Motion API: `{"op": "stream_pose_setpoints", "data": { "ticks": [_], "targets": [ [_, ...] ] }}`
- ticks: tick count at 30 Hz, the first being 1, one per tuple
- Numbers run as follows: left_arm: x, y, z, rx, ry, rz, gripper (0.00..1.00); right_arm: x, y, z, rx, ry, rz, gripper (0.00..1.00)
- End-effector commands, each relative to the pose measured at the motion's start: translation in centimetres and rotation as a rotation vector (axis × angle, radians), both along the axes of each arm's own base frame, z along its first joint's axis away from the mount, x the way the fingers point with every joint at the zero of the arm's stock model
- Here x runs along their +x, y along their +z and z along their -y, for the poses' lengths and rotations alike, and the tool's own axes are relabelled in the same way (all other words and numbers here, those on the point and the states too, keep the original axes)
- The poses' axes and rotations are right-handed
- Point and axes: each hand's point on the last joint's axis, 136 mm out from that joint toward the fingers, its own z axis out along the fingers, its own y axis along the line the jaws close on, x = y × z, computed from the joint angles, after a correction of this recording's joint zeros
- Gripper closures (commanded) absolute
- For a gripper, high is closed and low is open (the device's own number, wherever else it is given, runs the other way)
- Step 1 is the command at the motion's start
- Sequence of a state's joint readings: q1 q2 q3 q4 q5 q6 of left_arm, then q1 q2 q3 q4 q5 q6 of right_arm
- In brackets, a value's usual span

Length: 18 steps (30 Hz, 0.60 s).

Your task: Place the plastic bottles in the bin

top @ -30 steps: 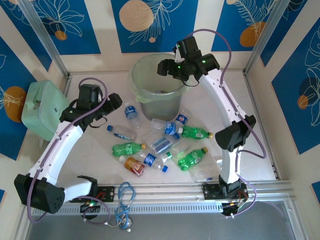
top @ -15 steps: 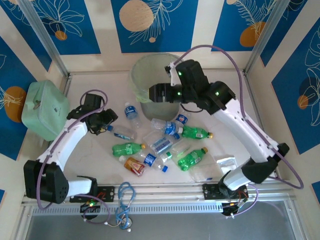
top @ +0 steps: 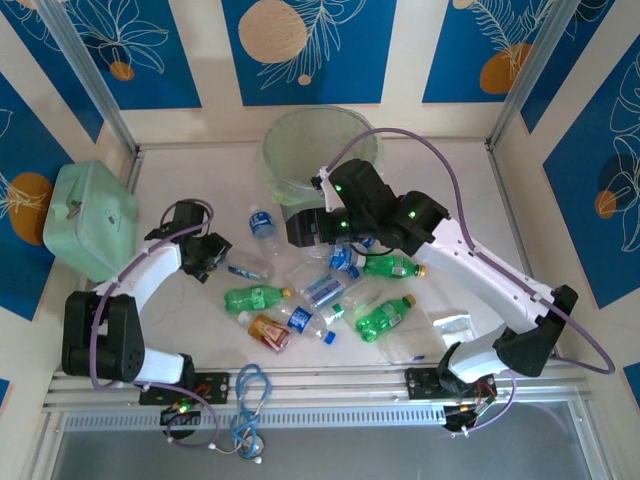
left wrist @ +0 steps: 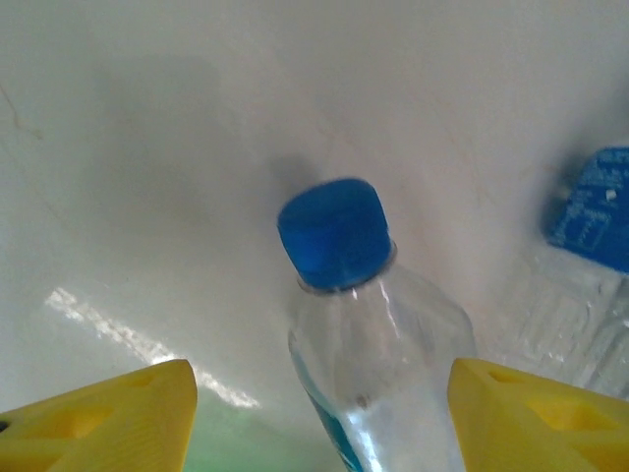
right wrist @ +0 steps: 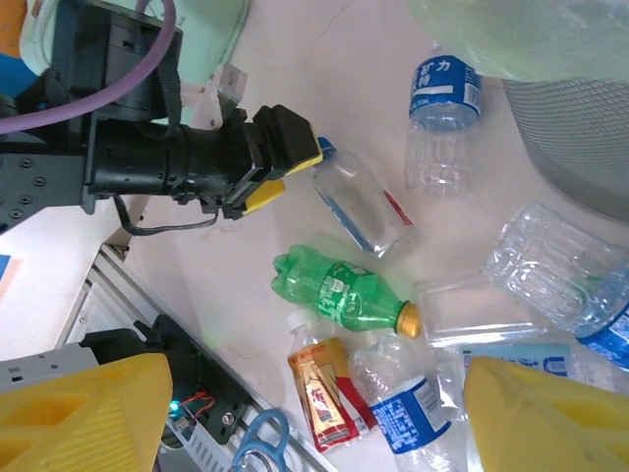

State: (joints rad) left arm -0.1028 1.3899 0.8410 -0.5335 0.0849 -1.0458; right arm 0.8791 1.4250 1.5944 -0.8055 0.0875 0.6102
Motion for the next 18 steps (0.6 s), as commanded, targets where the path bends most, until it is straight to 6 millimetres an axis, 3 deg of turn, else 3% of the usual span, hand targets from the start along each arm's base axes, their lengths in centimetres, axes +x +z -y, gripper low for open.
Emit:
{"op": "stream_pose_setpoints", "data": {
  "ticks": [1,18],
  "targets": [
    [1.4,0.1,-0.4,-0.044,0.081,0.040,0.33,-0.5,0.3,-1.3,0.030,0.035,-0.008,0.21],
    [3.7,-2.7,-0.3,-0.050,0.107,0.000,0.39,-1.0,-1.6,-2.4,0.001,0.058,-0.058,0.22]
  ]
}}
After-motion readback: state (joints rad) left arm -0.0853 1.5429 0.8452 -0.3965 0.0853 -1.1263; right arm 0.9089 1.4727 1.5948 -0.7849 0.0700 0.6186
